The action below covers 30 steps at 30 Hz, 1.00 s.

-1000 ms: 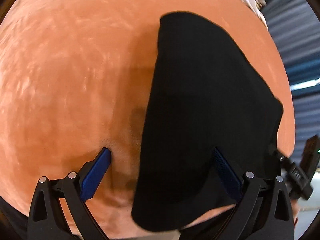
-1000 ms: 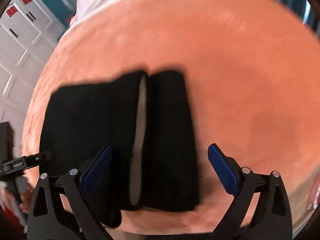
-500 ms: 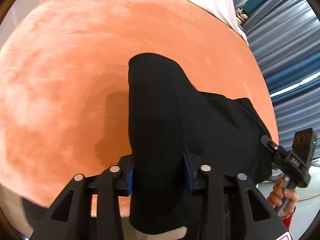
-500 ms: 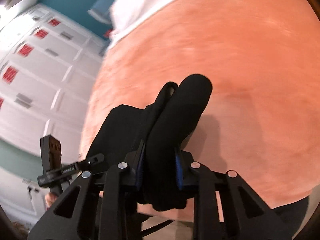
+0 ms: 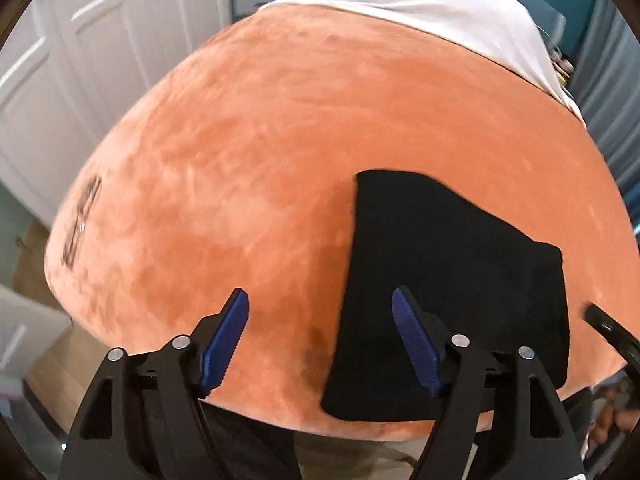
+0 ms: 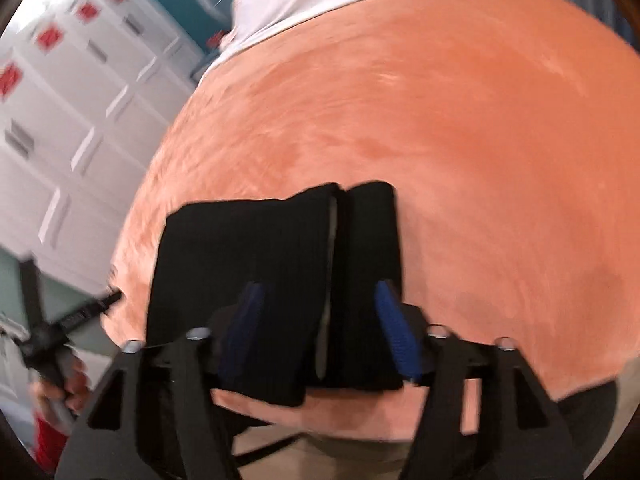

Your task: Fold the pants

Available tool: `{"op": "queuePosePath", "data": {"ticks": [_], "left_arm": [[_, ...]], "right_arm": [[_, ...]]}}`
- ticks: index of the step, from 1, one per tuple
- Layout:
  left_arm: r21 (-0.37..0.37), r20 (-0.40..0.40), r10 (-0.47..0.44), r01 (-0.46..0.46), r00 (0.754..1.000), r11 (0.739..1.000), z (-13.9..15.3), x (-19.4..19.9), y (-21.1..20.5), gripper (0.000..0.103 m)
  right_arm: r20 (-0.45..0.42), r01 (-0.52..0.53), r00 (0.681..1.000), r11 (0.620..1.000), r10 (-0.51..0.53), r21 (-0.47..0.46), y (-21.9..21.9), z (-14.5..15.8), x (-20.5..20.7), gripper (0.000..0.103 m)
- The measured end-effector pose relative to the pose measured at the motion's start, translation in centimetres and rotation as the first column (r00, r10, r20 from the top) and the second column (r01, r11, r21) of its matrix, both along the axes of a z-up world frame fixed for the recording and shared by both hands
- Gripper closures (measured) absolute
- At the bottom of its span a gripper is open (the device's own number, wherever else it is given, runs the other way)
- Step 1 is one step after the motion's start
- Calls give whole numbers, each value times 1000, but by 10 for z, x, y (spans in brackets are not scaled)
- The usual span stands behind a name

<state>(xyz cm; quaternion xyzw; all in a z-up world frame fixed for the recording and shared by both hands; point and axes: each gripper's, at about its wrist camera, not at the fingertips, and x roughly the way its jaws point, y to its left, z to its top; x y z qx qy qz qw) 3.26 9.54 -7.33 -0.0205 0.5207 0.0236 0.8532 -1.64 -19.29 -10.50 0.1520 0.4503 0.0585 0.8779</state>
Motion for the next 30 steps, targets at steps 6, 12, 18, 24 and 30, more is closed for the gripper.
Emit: {"op": "queuePosePath", "data": {"ticks": [6,12,18,24,30], "left_arm": [[151,-67,5,5,998,989,-31,5,-18,17],[126,-69,49,-40,996,991,-41,-5,13,15],[193,-66,15,-2,998,981,-38,-4,-4,16],[176,-70,-10,23,997,984,-40,0,-13,16],[155,-70,-23,33,997,987,-38,2,-20,16]], "right_arm": [[-119,-30,992,999,33,26,17,-52,38,72],[61,-87,994,996,87,7,24,38,15,82],[-122,-38,992,987,19,-153,-11,-62,44,76],[82,42,996,999,-40,-26,-21,8,13,72],[-23,-78,997,990,76,-119,7,-35,33,73]]}}
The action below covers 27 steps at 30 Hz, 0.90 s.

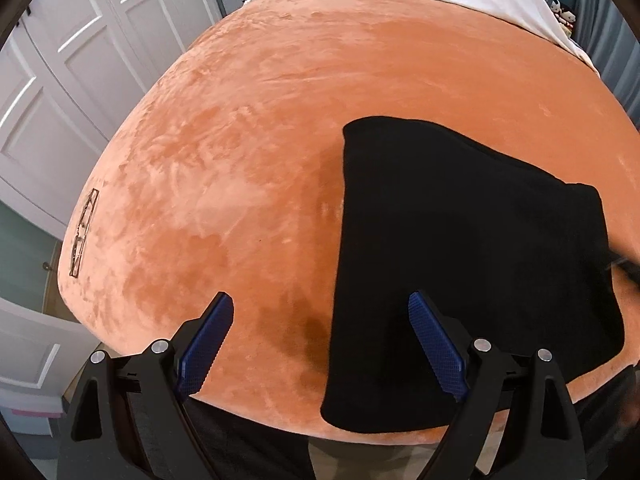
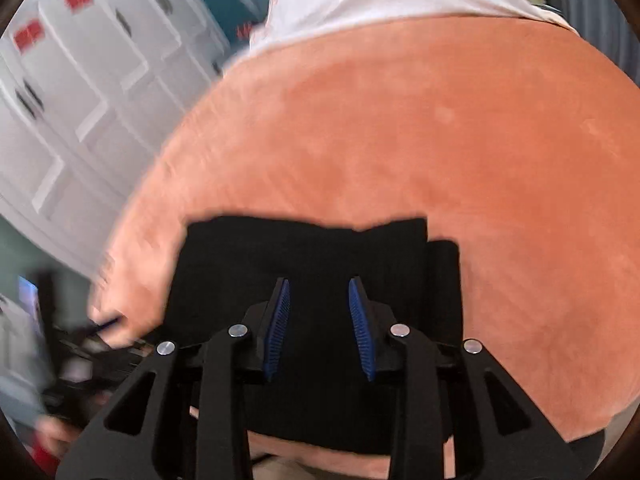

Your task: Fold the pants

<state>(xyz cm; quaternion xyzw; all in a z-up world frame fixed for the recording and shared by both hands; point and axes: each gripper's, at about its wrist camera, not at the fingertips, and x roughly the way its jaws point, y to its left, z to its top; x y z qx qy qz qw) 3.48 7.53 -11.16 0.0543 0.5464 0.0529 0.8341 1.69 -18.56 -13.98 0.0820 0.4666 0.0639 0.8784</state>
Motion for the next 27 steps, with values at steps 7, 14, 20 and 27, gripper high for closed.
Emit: {"op": "queuePosePath", "data": {"ticks": [7,14,20,27], "left_arm": [[-23,-26,-1,1,1000,1000,-4,3,2,16],[-23,-28,-3,2,1000,1000,-5,2,1,16],[-41,-41,-10,8,999,999,-10,1,2,16],[-171,-93,-79,63,992,983,-15,4,10,15]], "right_arm": [[14,10,1000,995,-12,100,12,11,-4,77],[-113,-3,994,1000,5,19,20,-35,28,80],[-62,-217,973,970,224,108,92,-17,62,80],[-135,-228,960,964,246,134,110,-44,101,77]]}}
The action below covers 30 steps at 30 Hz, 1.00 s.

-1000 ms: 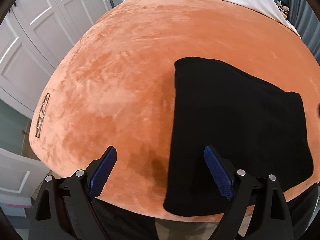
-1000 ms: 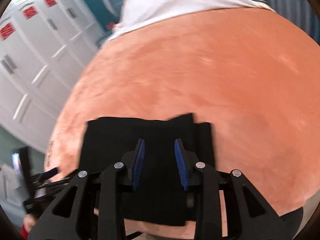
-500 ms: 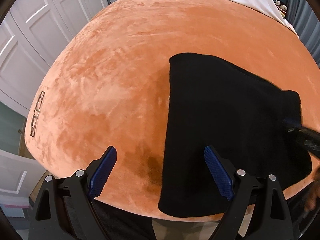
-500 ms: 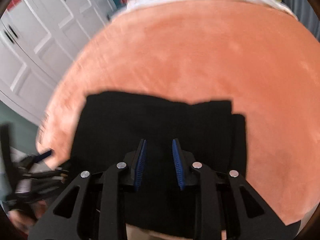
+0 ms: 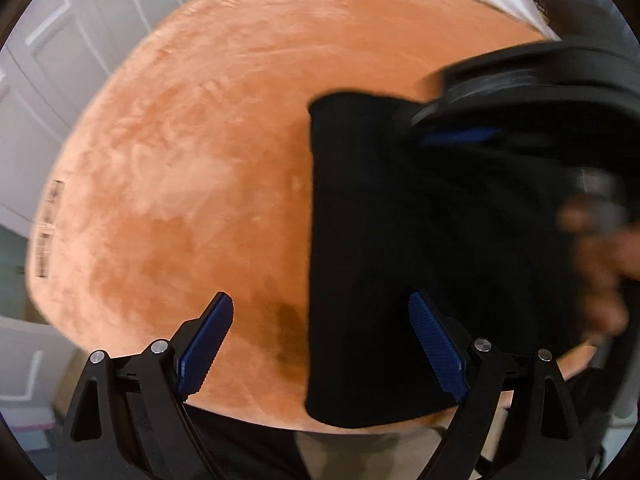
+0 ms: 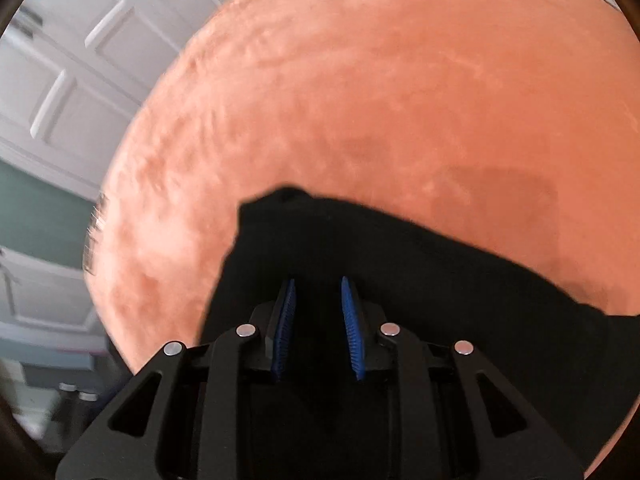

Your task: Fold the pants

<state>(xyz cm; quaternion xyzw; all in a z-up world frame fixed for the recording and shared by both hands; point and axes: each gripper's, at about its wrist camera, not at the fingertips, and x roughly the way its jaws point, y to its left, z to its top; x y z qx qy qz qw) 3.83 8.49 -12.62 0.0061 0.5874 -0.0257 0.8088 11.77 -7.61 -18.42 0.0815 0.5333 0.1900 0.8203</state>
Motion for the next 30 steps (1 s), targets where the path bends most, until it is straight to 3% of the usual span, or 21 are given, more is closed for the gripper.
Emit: {"op": "queuePosePath", "data": {"ticks": [1,2,4,5,8,10,13,15,16,17,18,19,20,21,26,30], "left_arm": [[-46,-17,7,-8,1000,999,-2,1,5,15],[-115,-47,21,-26,999,993,-6,2,11,13],[-243,-140,63,-96,988,965,-24,7,24,12],[-269,-171,80,-124,982,955,-32,8,28,12],[-319,-200,88,-150,976,936,-48,7,26,10],[-315,-174,79,-132,982,940,-50,5,19,10],[-338,-139,61,-105,988,935,-54,4,12,8],[-343,-126,59,-99,990,934,-58,3,10,7],[-348,-115,49,-86,992,934,-58,4,10,7],[-354,-111,46,-83,993,932,-58,4,11,15],[-375,-106,37,-75,994,924,-54,3,11,31],[-384,-106,39,-77,994,920,-52,3,12,39],[-402,-109,43,-84,993,912,-48,1,14,58],[-419,-109,47,-89,993,903,-43,0,16,65],[-455,-105,58,-100,993,885,-12,-12,18,74],[-483,-94,6,-51,996,874,27,-26,15,75]], "right_arm": [[44,24,999,1000,-25,3,-16,20,-15,60],[94,59,994,998,-58,-11,-34,33,-31,31],[218,197,961,974,-168,-114,-88,50,-77,8],[233,243,952,956,-201,-165,-111,48,-96,8],[113,297,954,928,-278,-225,-160,12,-129,8],[32,331,943,929,-331,-165,-183,-14,-146,8],[-62,366,929,930,-364,27,-200,-39,-158,9],[-90,383,923,920,-375,88,-203,-52,-159,11],[-78,385,922,916,-378,111,-203,-54,-162,20],[-74,374,927,917,-367,141,-204,-52,-164,41],[-99,385,923,902,-373,196,-209,-55,-166,47],[-110,394,919,894,-378,215,-209,-51,-170,56],[-104,391,920,894,-377,216,-209,-48,-174,61],[-94,385,923,899,-373,210,-209,-44,-178,63],[-97,397,918,882,-385,254,-212,-18,-207,66],[-103,389,921,875,-376,286,-215,11,-229,66]]}}
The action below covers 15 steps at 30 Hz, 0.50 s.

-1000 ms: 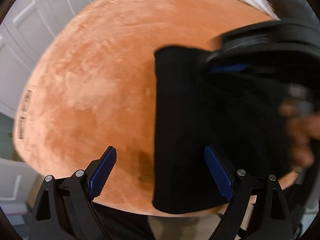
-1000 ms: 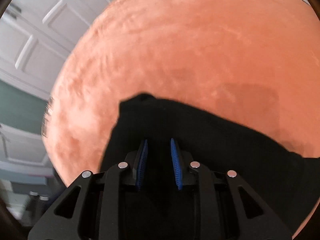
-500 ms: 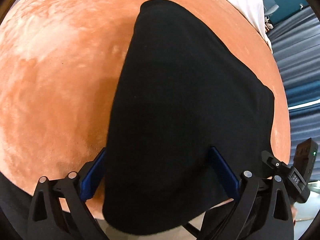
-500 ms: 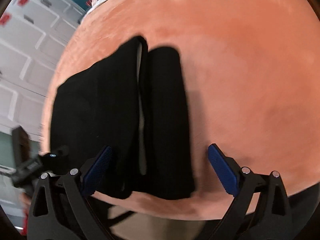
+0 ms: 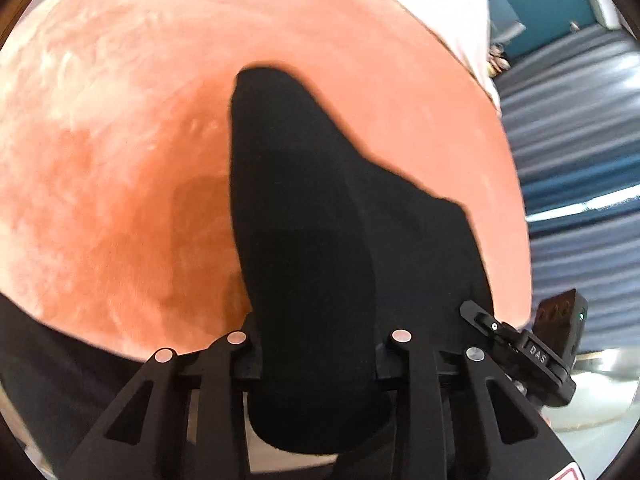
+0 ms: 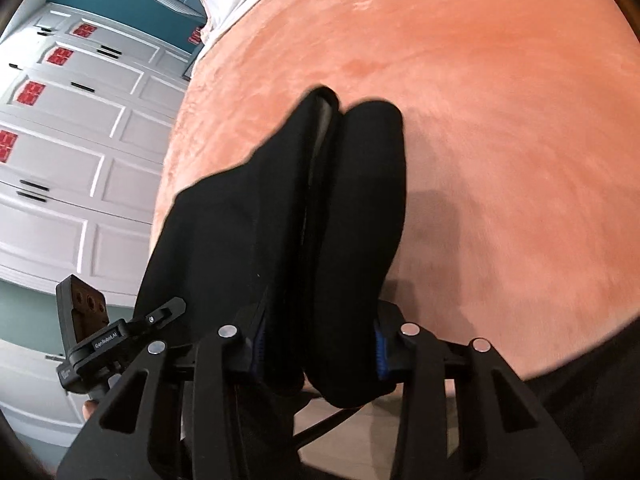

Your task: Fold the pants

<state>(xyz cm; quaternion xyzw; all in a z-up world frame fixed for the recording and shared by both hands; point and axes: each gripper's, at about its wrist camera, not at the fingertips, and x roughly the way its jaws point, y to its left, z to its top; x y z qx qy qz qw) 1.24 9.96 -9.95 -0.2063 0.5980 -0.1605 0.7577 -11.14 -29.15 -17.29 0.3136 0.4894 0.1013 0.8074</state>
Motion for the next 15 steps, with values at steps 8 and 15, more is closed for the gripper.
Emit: {"op": "queuePosePath", "data": {"ticks": [8,15], "left_arm": [[2,239,-107,110,965,994,128,21,-26,75],[34,581,-123,127,804,991,248,109,-53,74]], "right_arm": [[252,-29,967,999,37,-36,5,134,-25,66],[586,-6,806,992,79,-125,-5,274,29,66]]}}
